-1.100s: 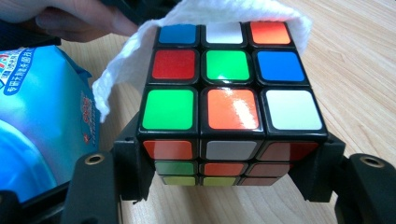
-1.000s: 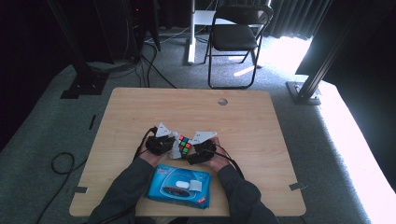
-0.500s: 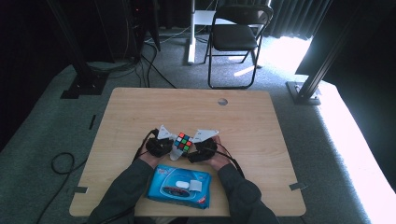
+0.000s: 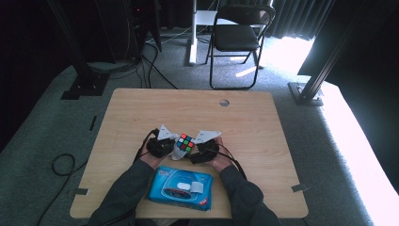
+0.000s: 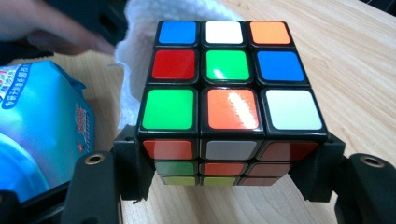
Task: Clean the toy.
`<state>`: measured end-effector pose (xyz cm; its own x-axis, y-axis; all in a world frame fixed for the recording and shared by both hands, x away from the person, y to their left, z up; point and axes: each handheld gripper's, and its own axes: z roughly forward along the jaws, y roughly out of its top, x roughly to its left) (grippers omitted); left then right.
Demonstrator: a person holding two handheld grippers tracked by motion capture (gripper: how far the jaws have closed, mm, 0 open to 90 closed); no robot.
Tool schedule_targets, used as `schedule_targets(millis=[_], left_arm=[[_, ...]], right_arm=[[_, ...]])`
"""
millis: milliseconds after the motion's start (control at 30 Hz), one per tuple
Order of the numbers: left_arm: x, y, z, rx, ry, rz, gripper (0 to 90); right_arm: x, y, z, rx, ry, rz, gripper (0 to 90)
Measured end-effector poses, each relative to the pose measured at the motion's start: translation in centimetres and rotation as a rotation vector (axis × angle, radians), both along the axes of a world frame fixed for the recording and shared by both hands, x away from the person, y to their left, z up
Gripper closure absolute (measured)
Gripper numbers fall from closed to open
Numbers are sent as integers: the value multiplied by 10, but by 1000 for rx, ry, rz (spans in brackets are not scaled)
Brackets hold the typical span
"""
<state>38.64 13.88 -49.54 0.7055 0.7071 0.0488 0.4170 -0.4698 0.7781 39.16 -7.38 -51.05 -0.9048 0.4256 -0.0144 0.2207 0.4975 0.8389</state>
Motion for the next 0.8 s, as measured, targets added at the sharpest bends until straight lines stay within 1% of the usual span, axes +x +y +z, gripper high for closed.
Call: schedule_targets(millis=[100,133,267,333,467,567,633,800], left_arm=[[-1,2,6,-39,-9,2,850],[-1,1,8,-41,-13,1,850],[0,1,8,-39,-12,-3,850],[0,1,6,-28,-6,-2,849],[2,1,-3,-10,17,1,849],[4,1,-9,-6,34,1,849],[5,2,-12,-10,42,6,849],[5,2,-14,-8,49,7,850]], right_arm=[[0,0,-2,-7,6,-1,341],[0,0,-3,-7,7,-1,341],[0,0,-2,-4,5,-4,341],[0,0,-1,-3,6,-5,341],[0,0,0,5,-3,-4,341],[0,-1,3,7,-5,-7,341],[1,-1,4,9,-12,-14,341],[2,-2,9,23,-19,-25,341]])
